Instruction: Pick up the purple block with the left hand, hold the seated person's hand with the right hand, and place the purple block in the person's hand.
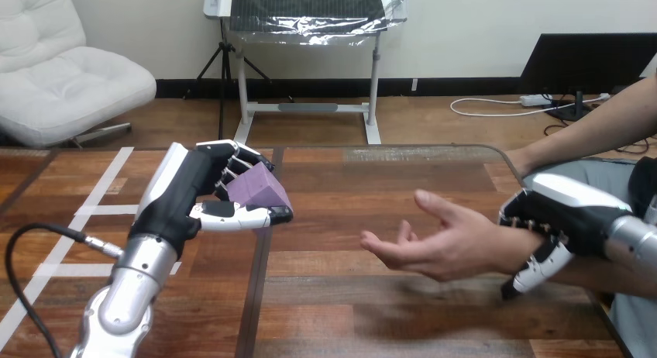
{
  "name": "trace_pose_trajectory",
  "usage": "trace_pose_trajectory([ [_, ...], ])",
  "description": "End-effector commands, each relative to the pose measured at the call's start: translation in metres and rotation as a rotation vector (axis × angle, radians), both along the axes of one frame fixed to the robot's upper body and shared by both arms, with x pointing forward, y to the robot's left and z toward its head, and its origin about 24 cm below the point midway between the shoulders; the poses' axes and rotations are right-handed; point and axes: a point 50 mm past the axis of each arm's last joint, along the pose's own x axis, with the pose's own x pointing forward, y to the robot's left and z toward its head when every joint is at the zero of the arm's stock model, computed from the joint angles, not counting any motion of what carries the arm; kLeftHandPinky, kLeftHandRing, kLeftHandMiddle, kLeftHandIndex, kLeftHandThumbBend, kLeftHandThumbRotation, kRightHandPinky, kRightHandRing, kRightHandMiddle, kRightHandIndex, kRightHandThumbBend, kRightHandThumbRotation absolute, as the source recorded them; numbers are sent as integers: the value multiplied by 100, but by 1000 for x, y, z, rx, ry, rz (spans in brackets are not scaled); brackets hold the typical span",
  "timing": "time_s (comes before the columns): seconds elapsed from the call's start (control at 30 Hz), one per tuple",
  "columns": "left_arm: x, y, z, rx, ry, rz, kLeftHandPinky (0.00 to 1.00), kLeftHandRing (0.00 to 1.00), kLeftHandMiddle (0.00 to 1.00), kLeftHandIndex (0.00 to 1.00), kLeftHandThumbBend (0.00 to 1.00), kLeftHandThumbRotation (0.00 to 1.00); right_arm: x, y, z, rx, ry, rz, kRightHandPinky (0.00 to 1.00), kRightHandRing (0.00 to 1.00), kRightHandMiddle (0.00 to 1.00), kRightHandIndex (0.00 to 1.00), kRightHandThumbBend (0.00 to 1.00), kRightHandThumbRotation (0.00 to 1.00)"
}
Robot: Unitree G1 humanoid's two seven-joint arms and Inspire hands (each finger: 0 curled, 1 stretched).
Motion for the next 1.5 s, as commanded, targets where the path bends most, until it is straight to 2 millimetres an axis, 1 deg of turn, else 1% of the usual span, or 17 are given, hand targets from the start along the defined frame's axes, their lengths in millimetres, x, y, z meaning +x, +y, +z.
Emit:
trace_pose_trajectory([
  [0.0,21,-13,25,-9,-95,-33,33,40,45,46,62,0,3,12,-9,48,22,-4,28,36,45,49,87,2],
  [0.47,32,-20,22,-17,-74,-46,33,40,46,47,61,0,8,20,-5,55,13,10,30,37,45,50,87,5],
  [0.57,34,-22,21,-21,-70,-52,33,40,46,47,61,0,9,21,-4,61,8,12,29,35,44,50,87,5],
  [0.87,40,-28,21,-37,-55,-60,34,41,46,47,60,0,11,28,-1,64,7,30,30,36,44,49,87,7],
  [1.17,46,-36,23,-35,-49,-73,35,41,46,47,60,0,13,37,3,62,-1,63,28,35,43,48,87,6],
  [1.27,48,-39,24,-32,-48,-80,35,42,46,47,60,0,14,40,4,54,4,66,30,36,44,49,87,9],
  [1.47,51,-46,27,-25,-51,-96,36,43,47,47,60,0,16,45,6,81,-6,76,32,38,45,49,88,9],
])
